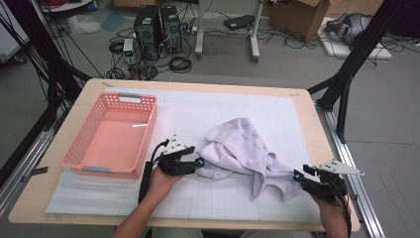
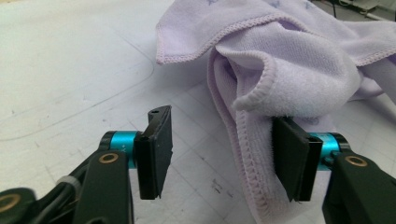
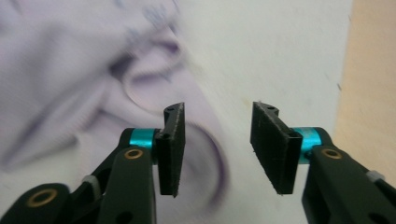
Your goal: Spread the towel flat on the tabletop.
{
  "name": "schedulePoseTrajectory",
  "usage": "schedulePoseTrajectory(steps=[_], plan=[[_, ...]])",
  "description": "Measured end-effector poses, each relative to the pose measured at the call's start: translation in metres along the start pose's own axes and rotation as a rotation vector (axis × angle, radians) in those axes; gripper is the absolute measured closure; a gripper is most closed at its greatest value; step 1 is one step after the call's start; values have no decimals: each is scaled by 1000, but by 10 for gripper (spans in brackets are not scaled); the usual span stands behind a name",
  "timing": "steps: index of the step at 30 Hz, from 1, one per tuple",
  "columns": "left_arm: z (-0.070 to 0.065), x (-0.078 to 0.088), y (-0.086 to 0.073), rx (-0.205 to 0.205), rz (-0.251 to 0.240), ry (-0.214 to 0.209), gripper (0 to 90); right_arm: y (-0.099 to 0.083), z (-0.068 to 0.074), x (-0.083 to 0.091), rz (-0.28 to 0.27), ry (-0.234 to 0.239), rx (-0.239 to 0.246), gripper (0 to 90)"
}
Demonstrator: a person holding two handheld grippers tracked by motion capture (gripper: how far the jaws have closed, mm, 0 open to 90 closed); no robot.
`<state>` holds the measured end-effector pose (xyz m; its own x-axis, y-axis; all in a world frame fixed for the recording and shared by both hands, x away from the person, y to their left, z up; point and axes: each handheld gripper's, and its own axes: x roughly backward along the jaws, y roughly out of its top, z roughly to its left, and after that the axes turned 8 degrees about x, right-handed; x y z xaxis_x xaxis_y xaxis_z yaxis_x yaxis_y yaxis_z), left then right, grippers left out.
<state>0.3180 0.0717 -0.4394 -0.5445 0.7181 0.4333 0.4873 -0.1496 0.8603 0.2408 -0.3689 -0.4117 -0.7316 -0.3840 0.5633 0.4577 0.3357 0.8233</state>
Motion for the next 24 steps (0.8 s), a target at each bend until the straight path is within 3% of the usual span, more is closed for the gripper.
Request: schedulePoseTrajectory(steps=[1,8,12,14,15,16,20,24], plan=[[-1,-2,-1,-2,11,-7,399,3,4,-4,-12,26,5,480],[-9,-19,-5,-23,115,-53,405,26,38,-64,39,207,98,407],[-14,-26,-5,-65,190,-48,685,37,53,-89,82,236,161,474],[-17,-26,-4,-66,192,-48,795,36,54,-98,118,269,171,671],[-17,-25,-4,-71,190,-42,807,36,53,-98,111,296,177,754],[-16,-24,-4,-73,189,-34,819,37,53,-95,104,288,187,781],[-10,-16,-1,-59,150,9,837,31,42,-69,60,259,166,791],[-3,-12,1,-45,125,60,842,18,27,-33,79,210,171,792]])
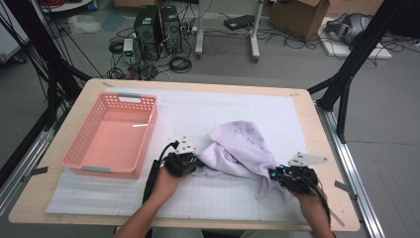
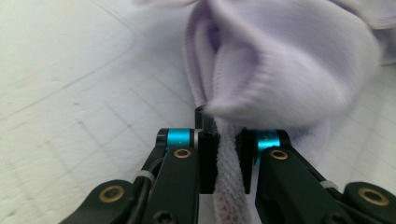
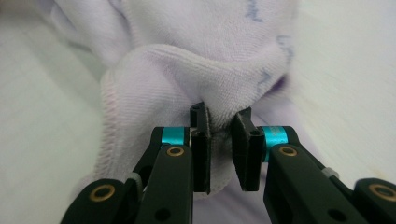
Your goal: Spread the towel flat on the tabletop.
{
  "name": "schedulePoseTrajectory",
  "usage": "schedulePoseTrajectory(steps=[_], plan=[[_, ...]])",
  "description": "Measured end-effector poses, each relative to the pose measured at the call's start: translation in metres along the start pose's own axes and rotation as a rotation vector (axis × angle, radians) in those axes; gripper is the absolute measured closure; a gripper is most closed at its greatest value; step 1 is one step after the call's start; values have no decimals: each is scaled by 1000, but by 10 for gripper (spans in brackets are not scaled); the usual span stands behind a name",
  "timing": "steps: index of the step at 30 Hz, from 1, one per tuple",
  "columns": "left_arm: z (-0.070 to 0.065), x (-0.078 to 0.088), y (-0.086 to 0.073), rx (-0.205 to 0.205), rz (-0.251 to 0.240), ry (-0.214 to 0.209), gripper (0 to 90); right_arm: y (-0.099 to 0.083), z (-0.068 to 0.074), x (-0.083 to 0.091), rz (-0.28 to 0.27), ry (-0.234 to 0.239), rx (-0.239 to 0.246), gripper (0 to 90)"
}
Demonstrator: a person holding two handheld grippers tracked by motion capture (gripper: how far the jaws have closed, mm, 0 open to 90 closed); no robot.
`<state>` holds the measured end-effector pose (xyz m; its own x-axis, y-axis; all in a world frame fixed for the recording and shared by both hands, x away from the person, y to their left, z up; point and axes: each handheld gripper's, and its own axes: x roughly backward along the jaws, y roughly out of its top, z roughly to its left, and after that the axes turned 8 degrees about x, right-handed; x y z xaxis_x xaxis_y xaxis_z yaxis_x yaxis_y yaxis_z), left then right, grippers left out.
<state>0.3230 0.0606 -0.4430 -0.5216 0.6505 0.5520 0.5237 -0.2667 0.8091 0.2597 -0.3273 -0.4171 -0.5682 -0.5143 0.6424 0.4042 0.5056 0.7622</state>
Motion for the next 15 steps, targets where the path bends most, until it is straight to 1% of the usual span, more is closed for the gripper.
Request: schedulePoseTrajectory(steps=[1,2,4,5,6,7,8,9,10,11,12,13,14,15], plan=[[2,1,0,6,-9,12,843,-10,0,18,10,-15,7,793],[4,2,1,16,-20,25,843,-10,0,18,10,-15,7,793],[8,5,1,24,-40,51,845,-21,2,34,22,-18,8,793],[10,7,1,37,-52,58,846,-26,4,41,32,-20,10,794],[11,7,1,46,-61,62,845,-32,6,46,44,-19,16,794],[13,8,1,48,-64,67,842,-42,10,56,80,-8,24,793],[14,9,1,52,-66,67,835,-47,12,59,102,6,29,792],[14,9,1,57,-69,69,835,-47,12,59,102,6,29,792],[15,9,1,65,-76,71,820,-50,13,62,117,22,33,782],[16,9,1,82,-87,72,773,-52,15,65,118,30,39,752],[19,10,1,98,-97,68,699,-51,15,68,96,32,35,701],[21,11,1,117,-108,65,636,-47,15,71,69,28,21,650],[22,12,1,130,-116,65,575,-43,13,75,27,23,14,625],[23,13,1,134,-120,59,532,-36,10,78,-19,14,6,605]])
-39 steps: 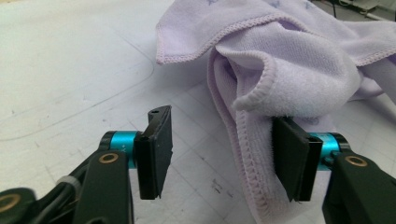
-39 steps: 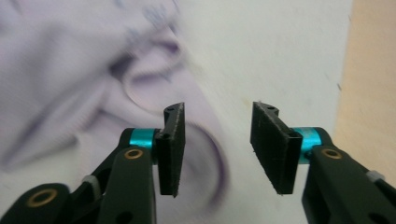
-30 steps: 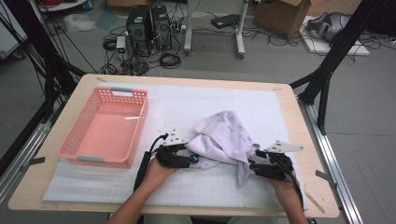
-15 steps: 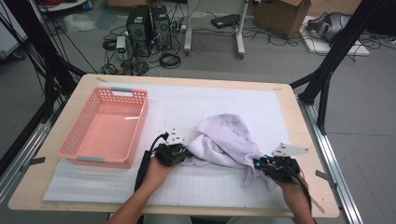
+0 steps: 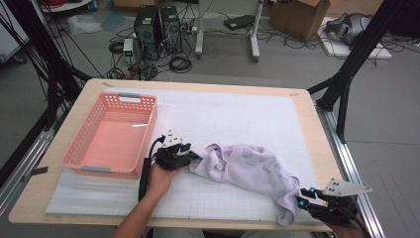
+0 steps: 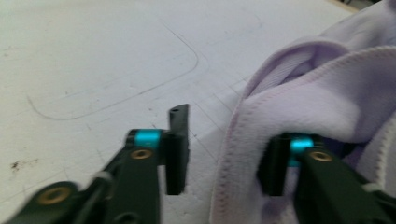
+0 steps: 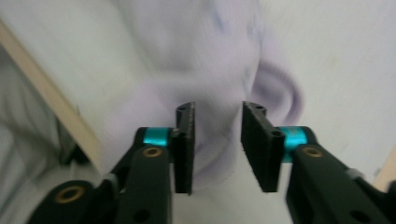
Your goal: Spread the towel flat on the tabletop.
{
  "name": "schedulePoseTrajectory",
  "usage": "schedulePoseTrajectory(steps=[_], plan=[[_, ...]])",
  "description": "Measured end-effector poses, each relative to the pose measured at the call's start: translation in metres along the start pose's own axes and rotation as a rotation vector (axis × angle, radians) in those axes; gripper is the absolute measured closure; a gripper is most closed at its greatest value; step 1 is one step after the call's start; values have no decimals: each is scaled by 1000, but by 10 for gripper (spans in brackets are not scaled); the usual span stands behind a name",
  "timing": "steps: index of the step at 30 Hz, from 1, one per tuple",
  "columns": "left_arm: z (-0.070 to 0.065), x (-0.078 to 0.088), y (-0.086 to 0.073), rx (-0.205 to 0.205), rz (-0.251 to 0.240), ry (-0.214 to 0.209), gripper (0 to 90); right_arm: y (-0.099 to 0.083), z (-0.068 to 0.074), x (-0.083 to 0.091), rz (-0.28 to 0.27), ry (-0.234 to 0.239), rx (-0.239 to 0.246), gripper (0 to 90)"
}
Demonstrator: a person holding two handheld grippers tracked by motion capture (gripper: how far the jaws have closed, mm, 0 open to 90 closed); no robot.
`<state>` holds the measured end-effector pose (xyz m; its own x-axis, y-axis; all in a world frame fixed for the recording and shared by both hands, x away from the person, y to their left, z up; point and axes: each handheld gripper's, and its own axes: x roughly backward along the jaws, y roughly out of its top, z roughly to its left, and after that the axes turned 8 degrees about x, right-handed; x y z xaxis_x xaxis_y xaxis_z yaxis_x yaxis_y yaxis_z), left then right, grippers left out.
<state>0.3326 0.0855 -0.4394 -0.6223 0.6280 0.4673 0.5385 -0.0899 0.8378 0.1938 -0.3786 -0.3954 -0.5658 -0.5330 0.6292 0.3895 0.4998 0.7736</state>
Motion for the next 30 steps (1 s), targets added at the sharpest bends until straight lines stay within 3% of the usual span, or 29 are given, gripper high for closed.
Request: schedulePoseTrajectory(steps=[3,4,5,7,9,10,11,12,14,15,19,24,27,29,30], plan=[[0,1,0,-4,-4,-25,498,25,-12,0,-88,-61,-1,561],[-1,0,0,-6,-7,-31,479,41,-23,-12,-95,-102,-12,533],[-2,-1,0,-5,-8,-41,479,41,-23,-12,-95,-102,-12,533],[-2,-2,0,-5,-3,-60,467,53,-35,-34,-88,-103,-43,489],[-3,-4,-1,2,12,-86,457,61,-44,-60,-84,-66,-83,442],[-4,-6,-2,-4,25,-93,452,66,-49,-87,-89,14,-129,416],[-5,-7,-2,-8,38,-102,451,68,-50,-100,-84,64,-132,412],[-6,-9,-3,-12,51,-108,451,68,-50,-100,-84,64,-132,412],[-8,-11,-4,-21,75,-113,451,72,-44,-123,-1,125,-97,430],[-8,-12,-5,-15,83,-113,452,73,-40,-130,26,139,-75,508],[-5,-11,-5,0,83,-103,445,74,-27,-124,0,144,-1,694],[-5,-12,-5,3,90,-101,433,67,1,-104,-24,156,101,702],[-6,-12,-6,-1,96,-101,433,65,20,-95,-32,219,153,698],[-6,-14,-7,5,105,-99,443,63,38,-92,0,308,210,698],[-5,-15,-7,5,111,-99,443,63,38,-92,0,308,210,698]])
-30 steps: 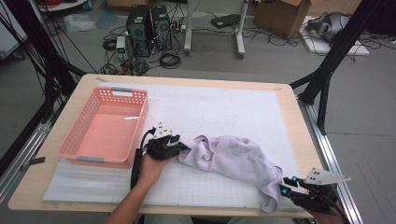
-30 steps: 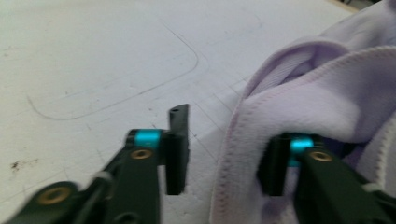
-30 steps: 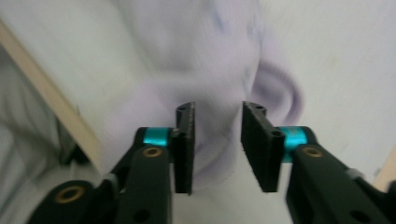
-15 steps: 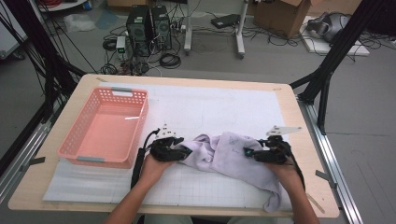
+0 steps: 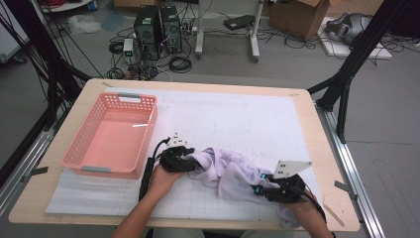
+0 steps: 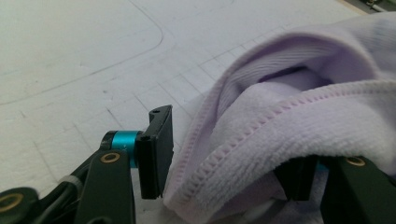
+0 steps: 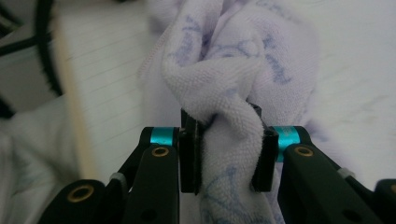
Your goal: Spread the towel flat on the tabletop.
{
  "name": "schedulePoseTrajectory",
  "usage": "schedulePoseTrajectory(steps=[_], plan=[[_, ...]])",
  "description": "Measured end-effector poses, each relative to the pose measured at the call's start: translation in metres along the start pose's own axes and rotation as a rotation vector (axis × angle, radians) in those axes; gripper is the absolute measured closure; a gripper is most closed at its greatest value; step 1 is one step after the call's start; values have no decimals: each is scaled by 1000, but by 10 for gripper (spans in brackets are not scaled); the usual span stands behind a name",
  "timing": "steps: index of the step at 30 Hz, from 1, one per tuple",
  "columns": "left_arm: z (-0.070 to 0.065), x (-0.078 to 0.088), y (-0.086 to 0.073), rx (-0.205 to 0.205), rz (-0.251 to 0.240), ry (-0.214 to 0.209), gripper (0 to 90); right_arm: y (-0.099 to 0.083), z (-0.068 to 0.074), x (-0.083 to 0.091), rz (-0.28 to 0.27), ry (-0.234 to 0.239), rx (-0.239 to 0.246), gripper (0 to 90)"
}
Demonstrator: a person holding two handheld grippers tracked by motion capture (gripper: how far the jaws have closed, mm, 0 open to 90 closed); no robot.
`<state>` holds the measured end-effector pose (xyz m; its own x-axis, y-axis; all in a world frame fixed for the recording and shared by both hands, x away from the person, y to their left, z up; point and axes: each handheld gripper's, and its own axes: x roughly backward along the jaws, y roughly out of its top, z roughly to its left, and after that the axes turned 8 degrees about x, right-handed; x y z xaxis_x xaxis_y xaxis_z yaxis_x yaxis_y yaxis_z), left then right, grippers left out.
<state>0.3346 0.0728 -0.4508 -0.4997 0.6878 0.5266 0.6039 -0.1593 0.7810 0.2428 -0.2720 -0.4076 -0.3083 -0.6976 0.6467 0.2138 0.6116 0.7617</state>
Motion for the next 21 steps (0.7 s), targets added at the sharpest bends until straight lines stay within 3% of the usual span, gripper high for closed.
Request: schedulePoseTrajectory(steps=[2,4,7,8,9,10,11,13,16,17,18,20,21], plan=[[0,0,0,-2,-2,-1,449,1,13,-7,62,58,45,643],[-1,0,0,-9,4,-5,461,2,15,-9,68,80,44,618],[-4,1,-1,-36,12,-12,604,8,15,-1,37,110,47,528],[-4,1,-1,-52,14,-13,604,8,15,-1,37,110,47,528],[-5,1,-1,-62,16,-21,708,11,12,4,6,103,34,518],[-6,1,-1,-77,18,-22,708,13,8,10,-30,96,20,518],[-7,1,-1,-83,18,-27,781,18,-5,22,-96,59,-1,509],[-9,1,-1,-105,27,-24,792,20,-14,27,-126,34,-19,504],[-9,0,-1,-107,23,-26,812,24,-44,34,-157,-84,-90,529],[-9,0,-1,-107,23,-25,818,25,-65,26,-94,-159,-127,555],[-9,0,-1,-108,22,-25,818,25,-65,26,-94,-159,-127,555],[-9,1,-1,-110,18,-26,824,23,-84,10,-35,-172,-164,575],[-9,2,-1,-112,15,-25,833,18,-98,-13,59,-153,-189,578]])
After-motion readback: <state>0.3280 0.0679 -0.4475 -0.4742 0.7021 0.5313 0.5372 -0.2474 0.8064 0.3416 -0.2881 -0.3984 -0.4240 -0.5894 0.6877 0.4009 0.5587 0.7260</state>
